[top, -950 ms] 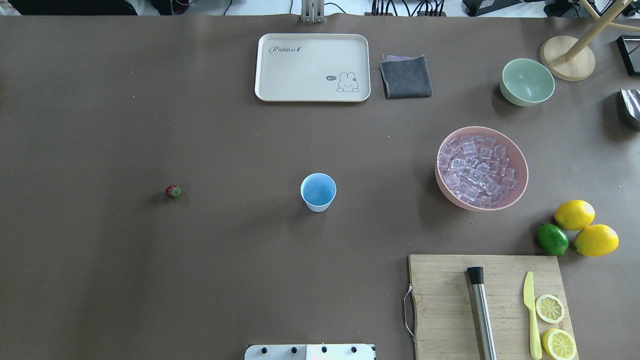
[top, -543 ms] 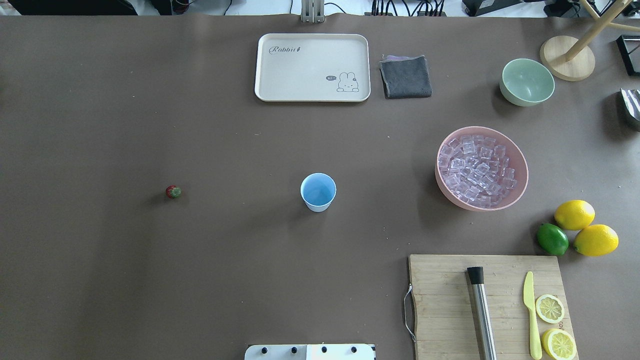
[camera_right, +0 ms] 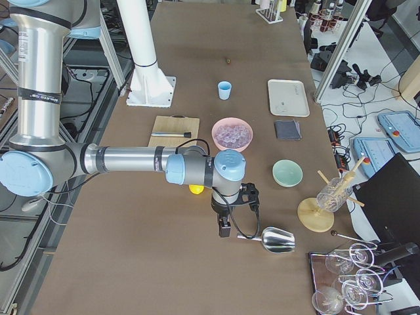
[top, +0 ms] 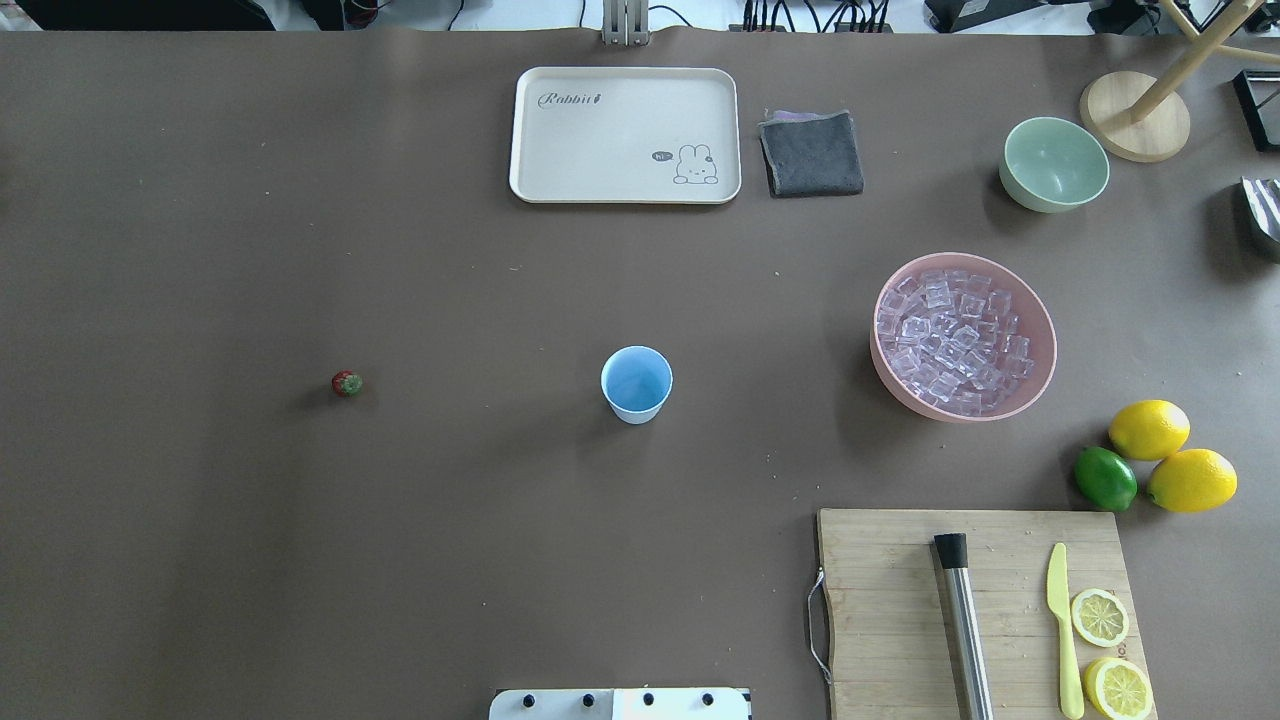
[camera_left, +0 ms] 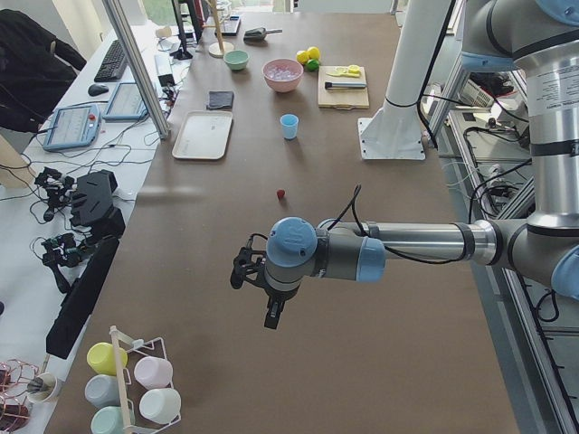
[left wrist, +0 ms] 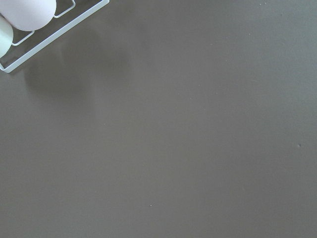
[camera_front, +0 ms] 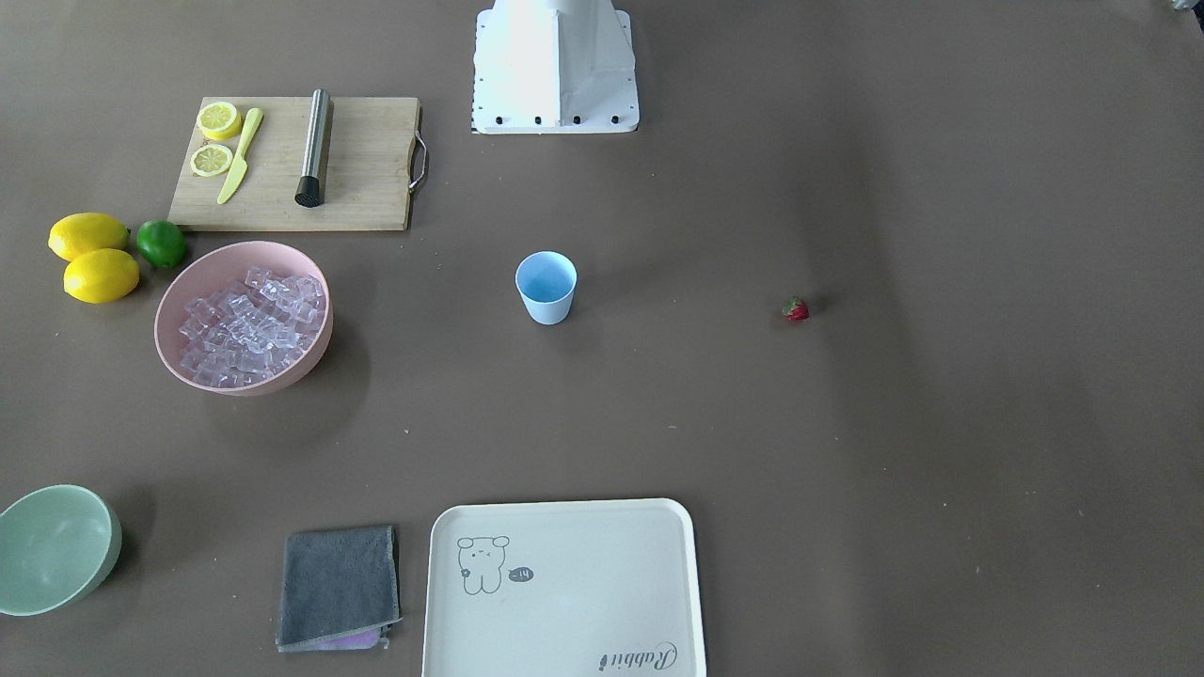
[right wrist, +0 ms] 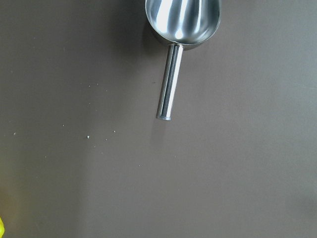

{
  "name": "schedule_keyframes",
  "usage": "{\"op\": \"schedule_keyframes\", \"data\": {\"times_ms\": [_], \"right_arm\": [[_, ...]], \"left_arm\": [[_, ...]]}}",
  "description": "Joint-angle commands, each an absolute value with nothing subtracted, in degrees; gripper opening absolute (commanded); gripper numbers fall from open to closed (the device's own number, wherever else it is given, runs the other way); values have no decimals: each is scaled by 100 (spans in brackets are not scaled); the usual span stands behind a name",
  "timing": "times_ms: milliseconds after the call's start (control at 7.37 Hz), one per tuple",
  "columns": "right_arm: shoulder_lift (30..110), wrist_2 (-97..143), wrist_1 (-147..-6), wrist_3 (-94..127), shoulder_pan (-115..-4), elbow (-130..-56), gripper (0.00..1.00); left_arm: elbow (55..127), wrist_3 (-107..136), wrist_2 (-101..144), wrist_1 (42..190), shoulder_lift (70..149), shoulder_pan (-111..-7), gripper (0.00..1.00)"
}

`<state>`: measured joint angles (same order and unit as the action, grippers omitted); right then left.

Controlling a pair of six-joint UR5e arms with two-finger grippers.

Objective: Put ice and strawberries in cup

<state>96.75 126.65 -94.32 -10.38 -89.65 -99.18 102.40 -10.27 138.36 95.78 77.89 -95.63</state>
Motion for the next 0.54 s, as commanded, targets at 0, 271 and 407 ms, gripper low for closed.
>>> {"op": "schedule_keyframes", "data": {"times_ms": [0, 271, 407], "right_arm": [[9685, 12674, -9439, -1020, -8965, -9975, 100], [9694, 12683, -9439, -1011, -8965, -10036, 100], [9694, 12761, -9439, -1002, -8965, -10037, 100]], "left_arm": [[10283, -994, 13869, 9554, 7778, -9554, 98], [10501, -556, 14114, 9571, 7778, -9536, 98], [10616, -536, 14072, 9545, 7770, -9510, 97]]}}
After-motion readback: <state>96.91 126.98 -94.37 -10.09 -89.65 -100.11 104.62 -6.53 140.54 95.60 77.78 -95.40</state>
